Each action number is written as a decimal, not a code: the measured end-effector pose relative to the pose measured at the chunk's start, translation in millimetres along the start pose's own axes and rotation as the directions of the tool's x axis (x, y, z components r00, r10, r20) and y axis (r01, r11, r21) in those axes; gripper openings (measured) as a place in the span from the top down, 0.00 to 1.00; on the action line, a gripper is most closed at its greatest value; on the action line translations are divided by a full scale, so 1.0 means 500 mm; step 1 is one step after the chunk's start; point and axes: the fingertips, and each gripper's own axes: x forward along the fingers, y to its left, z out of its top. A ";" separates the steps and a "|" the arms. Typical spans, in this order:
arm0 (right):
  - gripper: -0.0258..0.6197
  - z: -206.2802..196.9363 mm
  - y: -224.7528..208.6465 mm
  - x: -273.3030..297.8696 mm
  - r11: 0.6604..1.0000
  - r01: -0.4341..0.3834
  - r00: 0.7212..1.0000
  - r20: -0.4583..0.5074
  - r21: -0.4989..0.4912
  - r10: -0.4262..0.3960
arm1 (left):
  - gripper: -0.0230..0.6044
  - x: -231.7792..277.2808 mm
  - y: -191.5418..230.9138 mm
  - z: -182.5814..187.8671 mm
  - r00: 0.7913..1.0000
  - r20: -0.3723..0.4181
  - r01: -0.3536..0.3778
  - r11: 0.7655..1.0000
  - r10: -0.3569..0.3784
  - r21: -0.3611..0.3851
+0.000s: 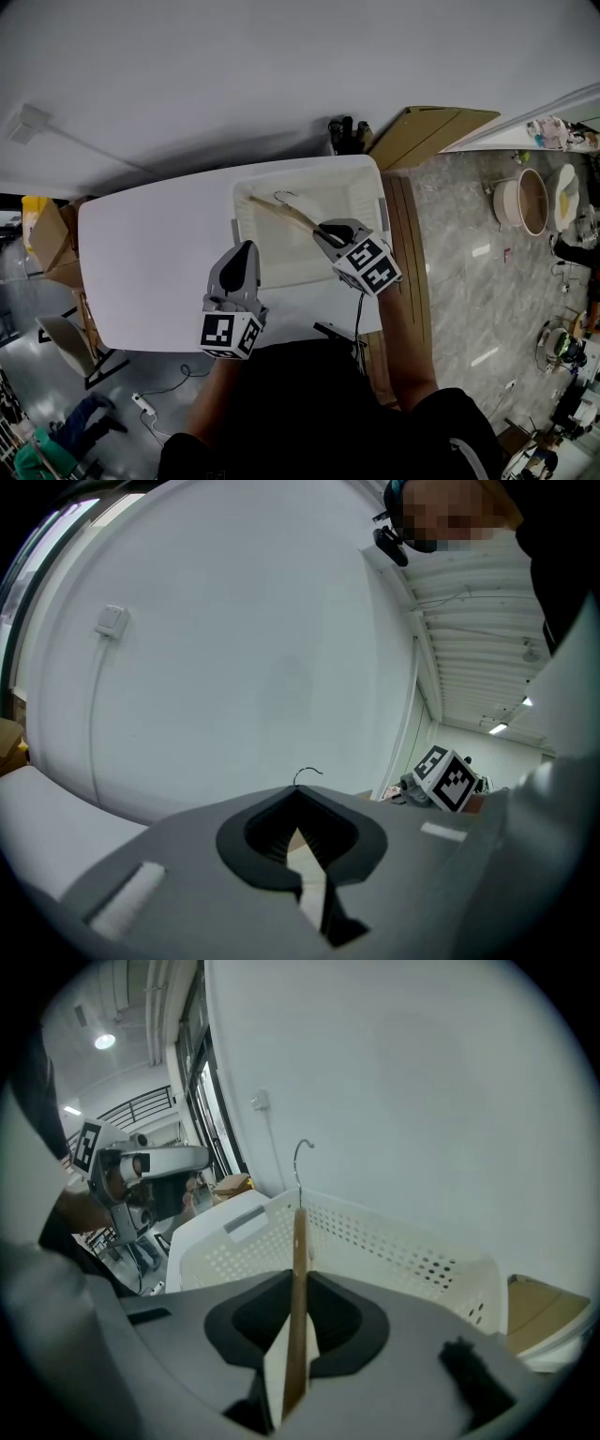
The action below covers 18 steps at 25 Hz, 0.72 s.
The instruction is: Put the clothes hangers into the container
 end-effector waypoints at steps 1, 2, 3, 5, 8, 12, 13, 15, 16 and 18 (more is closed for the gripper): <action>0.87 -0.001 -0.003 0.000 1.000 0.002 1.000 0.000 0.004 -0.002 | 0.96 0.000 0.001 0.000 1.000 -0.001 0.001 1.000 -0.001 0.001; 0.87 -0.002 -0.005 0.001 1.000 0.005 1.000 0.000 0.008 -0.005 | 0.96 0.000 0.002 -0.001 1.000 -0.001 0.000 1.000 0.000 0.001; 0.87 -0.002 -0.007 0.002 1.000 0.008 1.000 0.001 0.012 -0.008 | 0.96 -0.001 0.003 -0.001 1.000 -0.002 -0.001 1.000 0.001 0.000; 0.87 -0.002 -0.014 0.002 1.000 0.015 1.000 0.001 0.022 -0.015 | 0.96 -0.002 0.006 -0.002 1.000 -0.002 -0.001 1.000 0.001 -0.001; 0.87 -0.002 -0.024 0.002 0.999 0.012 1.000 0.003 0.037 -0.012 | 0.96 -0.001 0.007 -0.003 1.000 -0.006 0.004 1.000 -0.004 0.003; 0.87 -0.006 -0.035 0.002 0.999 0.010 1.000 0.002 0.043 -0.010 | 0.96 0.005 0.002 -0.004 1.000 -0.008 0.012 1.000 -0.012 0.011; 0.87 -0.007 -0.036 0.000 0.999 0.010 1.000 0.002 0.044 -0.010 | 0.96 0.005 0.000 -0.003 1.000 -0.008 0.015 1.000 -0.014 0.013; 0.87 -0.008 -0.037 -0.003 0.999 0.012 1.000 0.000 0.046 -0.012 | 0.96 0.004 -0.004 -0.002 1.000 -0.008 0.019 1.000 -0.019 0.017; 0.87 -0.009 -0.038 -0.003 0.999 0.012 1.000 -0.001 0.047 -0.012 | 0.96 0.004 -0.005 -0.002 1.000 -0.008 0.020 1.000 -0.020 0.018; 0.87 -0.010 -0.042 0.000 0.999 0.011 1.000 0.000 0.052 -0.011 | 0.96 0.007 -0.004 -0.004 1.000 -0.009 0.022 1.000 -0.022 0.018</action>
